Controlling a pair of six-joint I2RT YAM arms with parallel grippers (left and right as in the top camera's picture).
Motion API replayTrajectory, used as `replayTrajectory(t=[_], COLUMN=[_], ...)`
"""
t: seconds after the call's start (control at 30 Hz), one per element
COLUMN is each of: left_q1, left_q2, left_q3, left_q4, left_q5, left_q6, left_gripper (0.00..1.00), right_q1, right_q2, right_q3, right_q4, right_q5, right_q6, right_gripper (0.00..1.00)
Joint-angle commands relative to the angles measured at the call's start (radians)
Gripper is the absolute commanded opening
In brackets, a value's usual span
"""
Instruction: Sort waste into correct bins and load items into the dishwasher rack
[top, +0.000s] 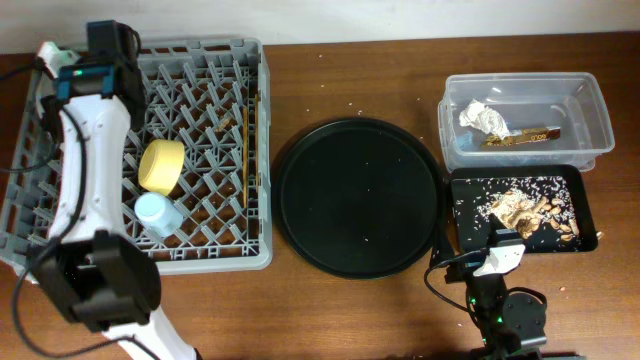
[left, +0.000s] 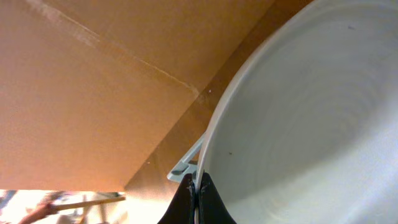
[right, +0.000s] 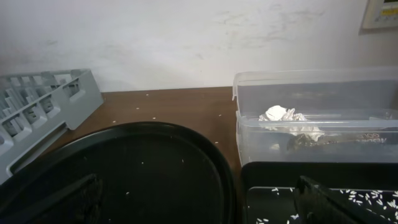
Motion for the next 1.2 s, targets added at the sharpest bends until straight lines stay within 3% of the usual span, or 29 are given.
replayTrajectory(t=[0.0, 0.13, 0.2, 0.23, 0.3, 0.4, 0.5, 0.67, 0.73, 0.83, 0.97, 1.03, 1.17], left_q1=[0.005, 0.003, 0.002, -0.007, -0.022, -0.077, -0.206, -0.250, -0.249, -0.249, -0.249, -0.249, -0.209], left_q2=[0.082, 0.151, 0.144, 0.107, 0.006, -0.237, -0.499, -0.686, -0.741, -0.925, -1.318, -1.446, -1.711], left_q3=[0.001, -0.008, -0.007, -0.005, -0.003, -0.002, -0.002, -0.003, -0.009, -0.203, -0.853, -1.122, -1.587], left_q4=[0.007, 0.006, -0.025, -0.040, -0.055, -0.127, -0.357, -0.476, -0.450, -0.160, 0.404, 0.609, 0.973], left_q5=[-0.119, -0.043, -0.039, 0.014, 0.135, 0.527, 0.733, 0.758, 0.733, 0.655, 0.658, 0.710, 0.746], left_q6=[-0.029, -0.029, -0.029, -0.029, -0.028, -0.021, -0.022, -0.022, -0.022, -0.021, -0.017, 0.060, 0.059], left_gripper=[0.00, 0.00, 0.75, 0.98, 0.99, 0.99, 0.99, 0.99, 0.99, 0.99, 0.99, 0.99, 0.99], right_q1=[-0.003, -0.003, -0.003, -0.003, -0.003, -0.003, -0.003, -0.003, -0.003, -0.003, -0.003, -0.003, -0.003], right_q2=[-0.006, -0.006, -0.006, -0.006, -0.006, -0.006, -0.006, -0.006, -0.006, -0.006, -0.006, -0.006, -0.006], right_q3=[-0.008, -0.008, -0.008, -0.008, -0.008, -0.008, -0.008, -0.008, -0.008, -0.008, -0.008, -0.008, -0.008], right_q4=[-0.002, -0.002, -0.002, -0.002, -0.002, -0.002, -0.002, -0.002, -0.002, -0.002, -0.002, -0.002, -0.002], right_q5=[-0.001, -0.001, -0.001, -0.001, -0.001, -0.001, -0.001, -0.001, -0.001, -0.001, -0.001, -0.001, -0.001], right_q6=[0.007, 0.007, 0.007, 0.007, 0.007, 0.007, 0.007, 0.007, 0.007, 0.007, 0.007, 0.007, 0.007], right_gripper=[0.99, 0.98, 0.98, 0.98, 0.98, 0.98, 0.98, 0.98, 0.99, 0.98, 0.98, 0.99, 0.98])
